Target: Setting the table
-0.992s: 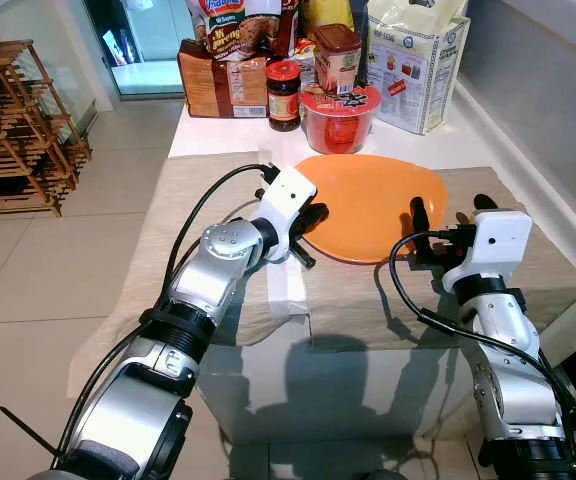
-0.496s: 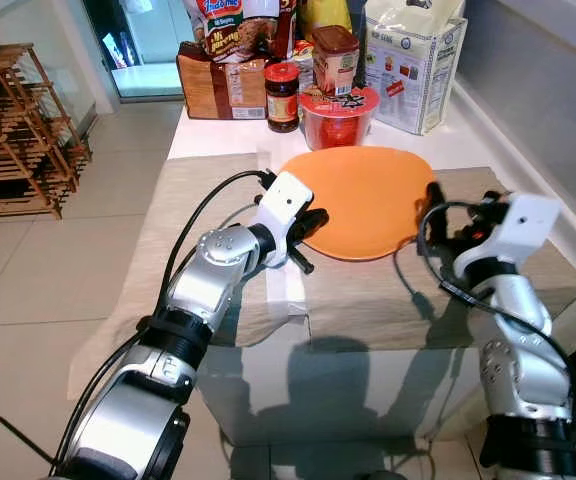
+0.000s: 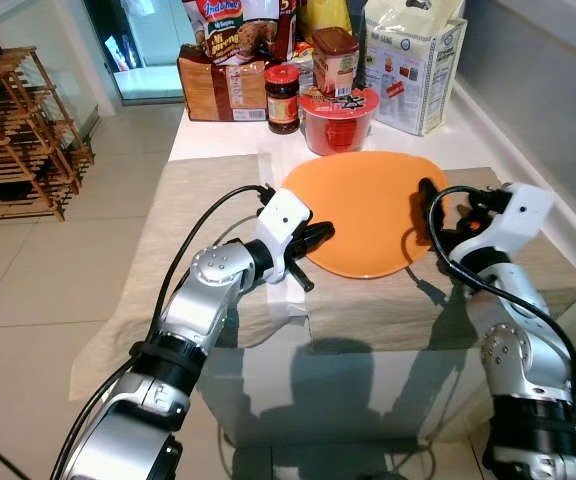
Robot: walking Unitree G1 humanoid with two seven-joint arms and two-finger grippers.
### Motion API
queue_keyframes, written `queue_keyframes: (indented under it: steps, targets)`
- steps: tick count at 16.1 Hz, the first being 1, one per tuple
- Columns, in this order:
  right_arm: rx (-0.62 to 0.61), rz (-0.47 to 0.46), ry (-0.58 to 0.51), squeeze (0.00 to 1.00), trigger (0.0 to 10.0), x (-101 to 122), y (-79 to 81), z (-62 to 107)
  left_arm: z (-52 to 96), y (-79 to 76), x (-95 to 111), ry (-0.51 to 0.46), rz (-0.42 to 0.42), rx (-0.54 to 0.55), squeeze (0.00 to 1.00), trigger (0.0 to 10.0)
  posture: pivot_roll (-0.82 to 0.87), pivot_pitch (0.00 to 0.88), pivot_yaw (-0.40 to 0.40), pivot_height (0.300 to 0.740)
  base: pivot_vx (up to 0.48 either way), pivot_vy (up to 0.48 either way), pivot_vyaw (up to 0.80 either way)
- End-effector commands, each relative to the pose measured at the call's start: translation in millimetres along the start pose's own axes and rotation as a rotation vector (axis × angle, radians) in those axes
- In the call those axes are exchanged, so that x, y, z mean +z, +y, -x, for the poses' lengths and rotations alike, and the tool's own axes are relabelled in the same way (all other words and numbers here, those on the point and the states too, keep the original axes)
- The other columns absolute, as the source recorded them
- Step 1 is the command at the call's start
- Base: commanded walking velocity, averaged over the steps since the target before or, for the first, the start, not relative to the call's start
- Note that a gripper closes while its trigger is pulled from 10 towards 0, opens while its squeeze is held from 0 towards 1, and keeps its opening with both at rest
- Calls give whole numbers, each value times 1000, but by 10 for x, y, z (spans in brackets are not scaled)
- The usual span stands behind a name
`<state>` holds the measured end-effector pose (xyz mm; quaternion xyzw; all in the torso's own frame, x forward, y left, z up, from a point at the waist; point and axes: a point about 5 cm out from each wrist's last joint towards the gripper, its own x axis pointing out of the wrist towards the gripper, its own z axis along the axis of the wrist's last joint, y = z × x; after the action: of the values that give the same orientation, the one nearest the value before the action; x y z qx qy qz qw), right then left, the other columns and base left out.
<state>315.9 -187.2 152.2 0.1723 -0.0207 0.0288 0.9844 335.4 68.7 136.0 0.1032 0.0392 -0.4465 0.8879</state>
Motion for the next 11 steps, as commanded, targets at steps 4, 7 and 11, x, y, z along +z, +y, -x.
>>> queue_keyframes:
  steps: [4, 7, 11]
  targets:
    - [49, -221, 106, 0, 10000, -152, 100, -80, 34, -152, -283, 120, 54, -71, 0, 10000, -112, 0, 78, 736, 0, 0, 0]
    - [95, -295, 148, 0, 10000, -228, 162, -113, 46, -151, -267, 115, 60, -73, 0, 10000, -107, 0, 79, 736, 0, 0, 0]
    - [137, -252, 163, 0, 10000, -242, 243, -158, 44, -174, -244, 108, 64, -83, 0, 10000, -104, 0, 79, 736, 0, 0, 0]
